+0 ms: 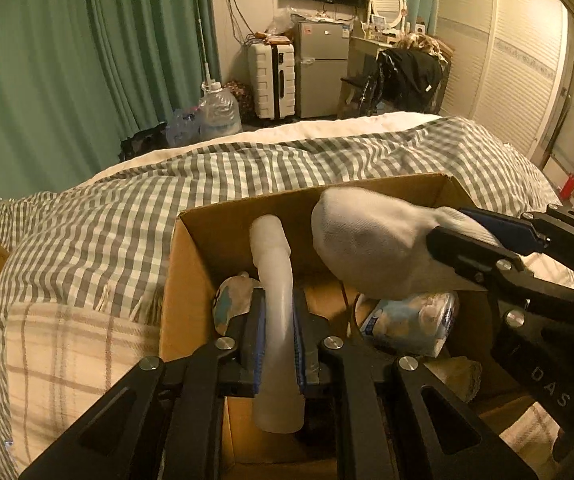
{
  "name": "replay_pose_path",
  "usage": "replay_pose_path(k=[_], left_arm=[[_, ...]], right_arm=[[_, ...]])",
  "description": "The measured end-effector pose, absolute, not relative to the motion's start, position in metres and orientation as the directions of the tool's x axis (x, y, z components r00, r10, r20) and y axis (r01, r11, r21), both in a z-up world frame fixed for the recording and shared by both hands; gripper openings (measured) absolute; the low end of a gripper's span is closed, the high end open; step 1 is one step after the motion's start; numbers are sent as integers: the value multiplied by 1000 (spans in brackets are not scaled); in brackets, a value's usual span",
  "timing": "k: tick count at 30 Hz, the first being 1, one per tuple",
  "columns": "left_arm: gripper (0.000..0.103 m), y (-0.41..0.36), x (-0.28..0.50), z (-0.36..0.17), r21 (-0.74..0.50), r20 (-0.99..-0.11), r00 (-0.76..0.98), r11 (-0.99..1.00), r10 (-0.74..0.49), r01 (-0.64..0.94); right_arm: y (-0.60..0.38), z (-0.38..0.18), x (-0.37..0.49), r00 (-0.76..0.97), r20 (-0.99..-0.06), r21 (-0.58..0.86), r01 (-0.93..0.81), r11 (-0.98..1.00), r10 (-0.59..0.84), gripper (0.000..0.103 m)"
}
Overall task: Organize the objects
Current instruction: 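Lower the sock and white tube into the box and open both grippers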
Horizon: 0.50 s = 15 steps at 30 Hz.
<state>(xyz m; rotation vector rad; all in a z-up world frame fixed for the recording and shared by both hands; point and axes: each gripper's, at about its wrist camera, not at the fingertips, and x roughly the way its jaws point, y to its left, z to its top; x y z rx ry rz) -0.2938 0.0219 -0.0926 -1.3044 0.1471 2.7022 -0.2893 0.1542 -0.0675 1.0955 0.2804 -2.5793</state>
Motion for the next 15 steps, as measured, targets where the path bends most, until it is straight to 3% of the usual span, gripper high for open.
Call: replay_pose_path(k=[3, 5, 8, 9, 12, 14, 15], left_arm=[[22, 19, -290, -87, 30, -784, -616, -987, 76, -159], [25, 17, -284, -78, 40, -776, -628, -988, 62, -147], [48, 15, -271, -56, 55, -751, -658, -990, 44, -129], [58, 15, -265, -46, 55, -738, -674, -991, 41, -121], [60, 12, -246, -12, 43, -691, -721, -993, 49, -108], [71, 12, -228, 14, 50, -650, -759, -994, 42, -98], [83, 13, -221, 25, 56, -631, -775, -994, 36, -92]], right_arm=[[161, -56, -283, -675, -703, -26, 341, -940, -225, 56], [169, -41, -275, -696, -683, -15, 316, -949, -221, 59], [178, -17, -262, -722, -661, -21, 290, -957, -205, 61], [182, -6, -255, -733, -650, -22, 281, -959, -200, 66], [193, 30, -230, -777, -602, -26, 249, -968, -184, 78], [200, 54, -213, -799, -575, -27, 235, -972, -177, 88], [201, 64, -206, -806, -565, -28, 231, -973, -175, 94]])
